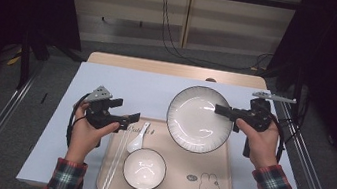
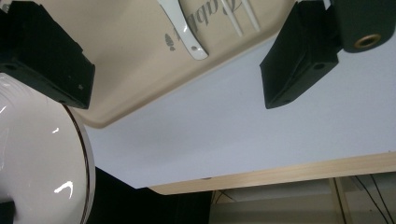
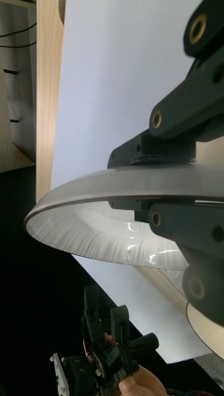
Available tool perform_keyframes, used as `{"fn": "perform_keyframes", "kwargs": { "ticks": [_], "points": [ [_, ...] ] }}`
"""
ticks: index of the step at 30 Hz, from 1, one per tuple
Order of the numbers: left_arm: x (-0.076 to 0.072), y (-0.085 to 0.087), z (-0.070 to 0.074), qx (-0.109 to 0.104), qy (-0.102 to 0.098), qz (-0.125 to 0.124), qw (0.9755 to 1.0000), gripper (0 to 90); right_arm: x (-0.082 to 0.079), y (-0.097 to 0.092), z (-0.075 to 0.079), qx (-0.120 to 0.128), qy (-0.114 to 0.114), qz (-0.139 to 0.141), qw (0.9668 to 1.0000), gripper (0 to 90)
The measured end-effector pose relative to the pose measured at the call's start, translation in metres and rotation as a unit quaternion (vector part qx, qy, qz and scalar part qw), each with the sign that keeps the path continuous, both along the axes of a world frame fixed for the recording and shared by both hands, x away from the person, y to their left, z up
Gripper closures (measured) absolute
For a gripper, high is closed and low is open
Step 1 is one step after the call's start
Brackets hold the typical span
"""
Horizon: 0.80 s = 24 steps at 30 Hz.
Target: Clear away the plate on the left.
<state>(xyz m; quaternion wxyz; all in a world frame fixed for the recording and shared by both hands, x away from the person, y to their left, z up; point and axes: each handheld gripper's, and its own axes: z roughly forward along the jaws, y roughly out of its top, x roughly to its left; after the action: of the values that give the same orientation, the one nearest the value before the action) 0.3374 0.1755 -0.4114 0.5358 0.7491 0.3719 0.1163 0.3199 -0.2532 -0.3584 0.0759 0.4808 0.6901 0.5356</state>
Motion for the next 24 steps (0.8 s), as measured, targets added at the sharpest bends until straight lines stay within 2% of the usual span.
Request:
{"fn": "perform_keyframes", "kwargs": {
  "ticks": [4,12,17,19,24],
  "points": [
    [-0.001,0.004,-0.004,-0.008,0.002,0.003,1.0,9.3,-0.002,-0.002,-0.002,-0.007,-0.002,0.0,1.0,80.8],
    [-0.001,0.006,-0.002,-0.007,-0.009,0.012,0.9999,9.2,-0.004,-0.004,-0.009,-0.018,0.005,-0.001,0.9998,80.7],
    [-0.001,0.006,-0.001,-0.023,-0.011,0.016,0.9996,9.2,-0.006,-0.005,-0.014,-0.025,0.008,0.005,0.9996,80.7],
    [-0.001,0.008,-0.002,-0.013,-0.011,0.015,0.9998,9.2,-0.007,-0.005,-0.016,-0.024,0.012,0.005,0.9996,80.7],
    [0.0,0.011,-0.003,-0.007,-0.006,0.017,0.9998,9.2,-0.008,-0.007,-0.019,-0.029,0.015,0.013,0.9994,80.7]
  ]
}}
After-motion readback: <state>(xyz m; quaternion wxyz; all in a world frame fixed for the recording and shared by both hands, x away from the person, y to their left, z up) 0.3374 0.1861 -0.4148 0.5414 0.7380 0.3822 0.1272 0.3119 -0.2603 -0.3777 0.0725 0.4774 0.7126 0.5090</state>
